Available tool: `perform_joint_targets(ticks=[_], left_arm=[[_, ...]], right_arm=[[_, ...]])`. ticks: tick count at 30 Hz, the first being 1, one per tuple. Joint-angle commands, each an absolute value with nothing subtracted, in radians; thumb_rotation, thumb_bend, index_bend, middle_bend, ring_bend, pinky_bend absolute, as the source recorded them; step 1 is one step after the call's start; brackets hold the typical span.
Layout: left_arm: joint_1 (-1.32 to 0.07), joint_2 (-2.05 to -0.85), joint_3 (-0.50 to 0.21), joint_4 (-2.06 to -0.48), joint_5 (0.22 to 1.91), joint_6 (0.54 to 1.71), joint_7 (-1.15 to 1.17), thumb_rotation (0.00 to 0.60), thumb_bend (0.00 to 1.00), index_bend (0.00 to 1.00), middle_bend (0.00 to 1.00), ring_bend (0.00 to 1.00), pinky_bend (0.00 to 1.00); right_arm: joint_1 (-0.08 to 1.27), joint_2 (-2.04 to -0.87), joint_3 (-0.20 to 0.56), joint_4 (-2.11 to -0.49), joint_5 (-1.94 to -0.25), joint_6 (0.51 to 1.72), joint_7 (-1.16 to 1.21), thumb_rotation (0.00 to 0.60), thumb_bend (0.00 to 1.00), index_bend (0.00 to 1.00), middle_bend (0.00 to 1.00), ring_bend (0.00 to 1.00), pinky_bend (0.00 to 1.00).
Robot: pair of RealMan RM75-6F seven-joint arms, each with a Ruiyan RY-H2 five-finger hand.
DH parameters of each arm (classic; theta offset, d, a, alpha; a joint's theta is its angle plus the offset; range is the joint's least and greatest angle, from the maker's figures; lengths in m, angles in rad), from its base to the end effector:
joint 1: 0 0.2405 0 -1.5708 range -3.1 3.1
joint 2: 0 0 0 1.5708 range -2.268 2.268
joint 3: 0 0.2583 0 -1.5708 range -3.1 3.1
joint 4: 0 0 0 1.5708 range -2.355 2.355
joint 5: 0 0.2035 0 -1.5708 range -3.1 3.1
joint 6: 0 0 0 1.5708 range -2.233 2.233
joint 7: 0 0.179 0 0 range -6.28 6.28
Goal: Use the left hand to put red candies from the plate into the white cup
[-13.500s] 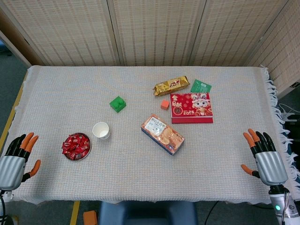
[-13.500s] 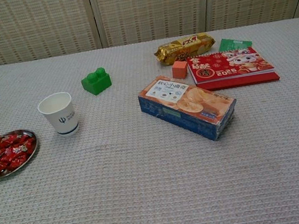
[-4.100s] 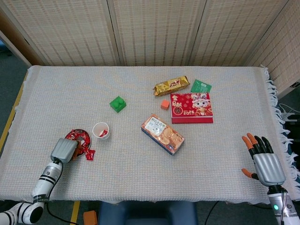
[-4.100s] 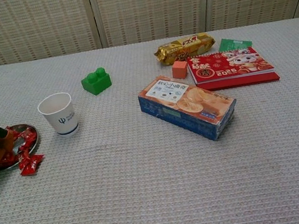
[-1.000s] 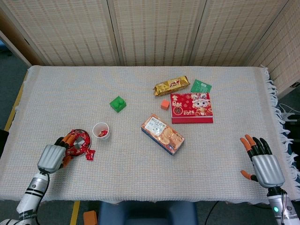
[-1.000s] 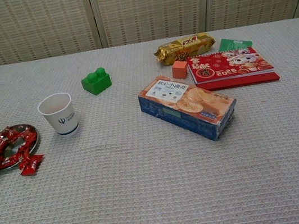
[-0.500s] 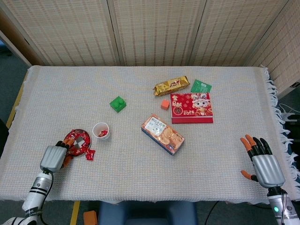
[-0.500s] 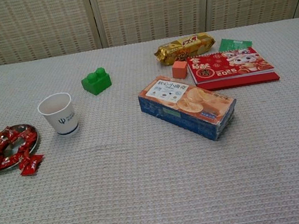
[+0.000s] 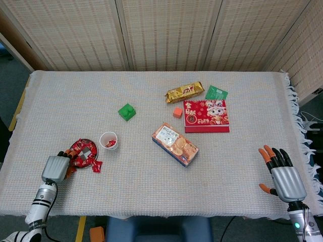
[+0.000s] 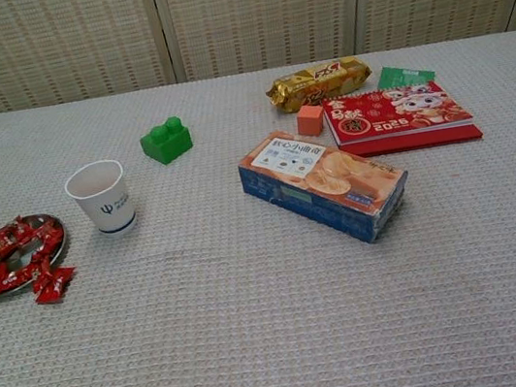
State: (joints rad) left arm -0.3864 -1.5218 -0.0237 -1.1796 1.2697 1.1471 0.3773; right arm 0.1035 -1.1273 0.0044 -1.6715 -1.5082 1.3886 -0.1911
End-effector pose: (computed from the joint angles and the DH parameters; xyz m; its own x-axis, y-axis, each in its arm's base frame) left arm -0.3279 0.3077 0.0268 0.7073 0.2064 0.6761 0.7045 -0.1282 -0.6980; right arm -0.3027 -0.2091 0.1335 0.5094 -0.1332 0.8501 -0.8604 -0.0618 0.5059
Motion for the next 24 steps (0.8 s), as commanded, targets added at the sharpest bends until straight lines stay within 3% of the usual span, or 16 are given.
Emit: perform_joint_targets(ticks=[1,6,24], left_arm=[[-0.386,-1.529,-0.027,-1.173,1.274,1.152,0.377,0.6,0.39,0.33,0.27,0.32,0.96],[-0.385,-1.545,-0.034,-1.15,1.282,1.156,0.372,0.6,0.39,0.41,0.33,0.36,0.97],[-0.375,-1.564,-0.036,-1.116,1.326,1.175,0.326,0.6,0.38,0.53,0.46,0.49,1.0]], right_arm=[[0.103,-1.126,0.004,-1.672,-1.508,1.389,-0.19,0.6,0.02,0.0,0.0,0.0,0.0],[0.103,-1.125,0.004,-1.673,-1.507,1.389,-0.191,0.6,0.02,0.0,0.0,0.0,0.0],[0.105,-1.128,0.006,-1.673,-1.499,1.382,-0.198,0.6,0.02,0.0,0.0,0.0,0.0]])
